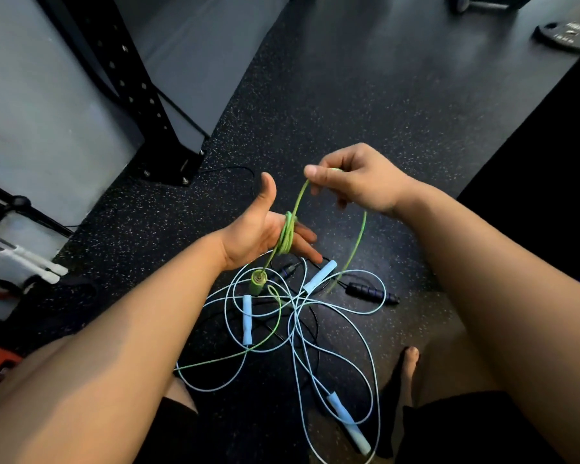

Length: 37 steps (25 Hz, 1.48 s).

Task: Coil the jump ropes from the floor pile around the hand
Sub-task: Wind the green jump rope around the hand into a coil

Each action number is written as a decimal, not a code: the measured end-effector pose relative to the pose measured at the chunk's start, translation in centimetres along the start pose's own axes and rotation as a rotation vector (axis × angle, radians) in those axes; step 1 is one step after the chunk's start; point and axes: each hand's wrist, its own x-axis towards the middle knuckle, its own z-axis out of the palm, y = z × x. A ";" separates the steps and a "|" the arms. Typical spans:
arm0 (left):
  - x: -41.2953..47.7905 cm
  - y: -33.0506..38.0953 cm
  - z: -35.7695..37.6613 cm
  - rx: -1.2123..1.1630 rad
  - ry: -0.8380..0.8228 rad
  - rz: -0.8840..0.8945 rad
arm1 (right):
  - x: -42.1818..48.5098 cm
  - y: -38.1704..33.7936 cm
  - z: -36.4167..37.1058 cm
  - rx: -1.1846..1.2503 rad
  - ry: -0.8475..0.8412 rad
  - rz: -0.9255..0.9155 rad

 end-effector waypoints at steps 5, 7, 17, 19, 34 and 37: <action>-0.2 1.7 0.7 -0.412 -0.028 0.094 | 0.9 3.9 0.7 -0.065 0.125 0.069; -0.3 2.0 0.6 -0.567 0.031 0.152 | 1.0 5.3 1.6 -0.090 0.090 0.138; -0.1 2.4 -1.9 -1.024 0.176 0.402 | 1.5 6.6 5.4 0.031 -0.193 0.337; 0.2 2.5 -2.9 -1.104 0.262 0.474 | 1.3 6.5 6.3 -0.068 -0.318 0.363; 2.6 0.5 -2.2 -0.058 0.256 -0.054 | 1.6 0.6 3.0 -0.457 -0.171 -0.022; 2.2 0.2 -1.4 0.019 0.060 -0.157 | 1.5 1.0 1.9 -0.564 -0.084 -0.083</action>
